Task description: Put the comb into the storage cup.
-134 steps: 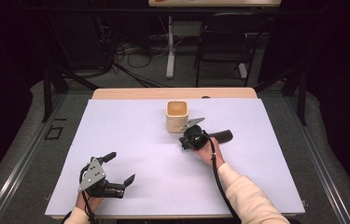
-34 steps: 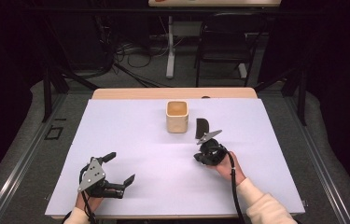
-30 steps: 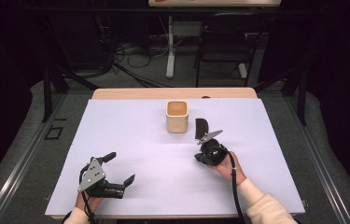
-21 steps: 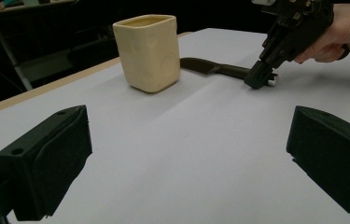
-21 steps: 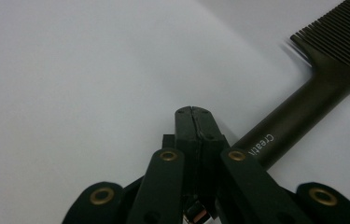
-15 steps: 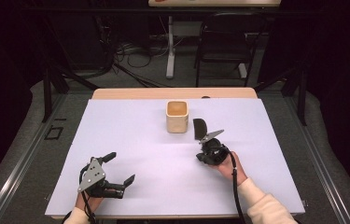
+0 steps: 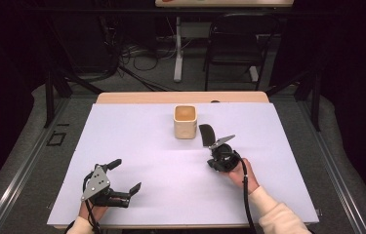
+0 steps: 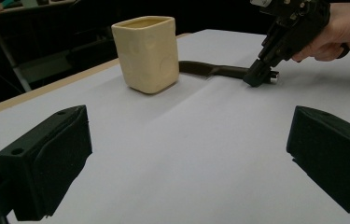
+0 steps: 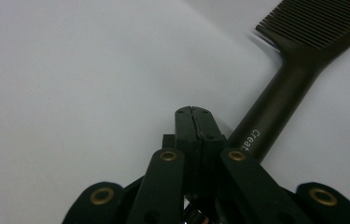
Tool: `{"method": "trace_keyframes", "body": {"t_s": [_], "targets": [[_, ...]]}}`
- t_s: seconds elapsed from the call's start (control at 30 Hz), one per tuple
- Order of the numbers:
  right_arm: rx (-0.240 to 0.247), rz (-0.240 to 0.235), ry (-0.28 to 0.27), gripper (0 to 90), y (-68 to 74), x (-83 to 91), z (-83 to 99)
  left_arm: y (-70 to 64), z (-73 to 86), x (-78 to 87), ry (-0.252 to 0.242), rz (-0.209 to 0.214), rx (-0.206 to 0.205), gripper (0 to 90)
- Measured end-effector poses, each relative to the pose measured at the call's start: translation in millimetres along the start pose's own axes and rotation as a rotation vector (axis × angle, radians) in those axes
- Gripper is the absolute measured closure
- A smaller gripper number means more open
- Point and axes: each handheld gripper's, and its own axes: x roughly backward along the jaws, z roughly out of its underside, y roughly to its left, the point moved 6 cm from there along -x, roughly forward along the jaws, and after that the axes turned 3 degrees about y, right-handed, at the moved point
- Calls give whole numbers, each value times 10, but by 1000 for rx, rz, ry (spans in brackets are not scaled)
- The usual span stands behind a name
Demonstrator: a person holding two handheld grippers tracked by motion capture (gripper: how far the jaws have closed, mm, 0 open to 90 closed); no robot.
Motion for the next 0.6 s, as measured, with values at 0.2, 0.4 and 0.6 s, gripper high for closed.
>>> {"method": "trace_keyframes", "body": {"t_s": [0.2,0.4,0.6], "targets": [[-18,13,0,900,-32,2,5,0,-1,1,0,0,1,1],[-40,35,8,900,-78,9,9,0,-1,1,0,1,-2,1],[-45,3,34,816,-49,22,13,-1,-1,1,-1,2,0,1]]}}
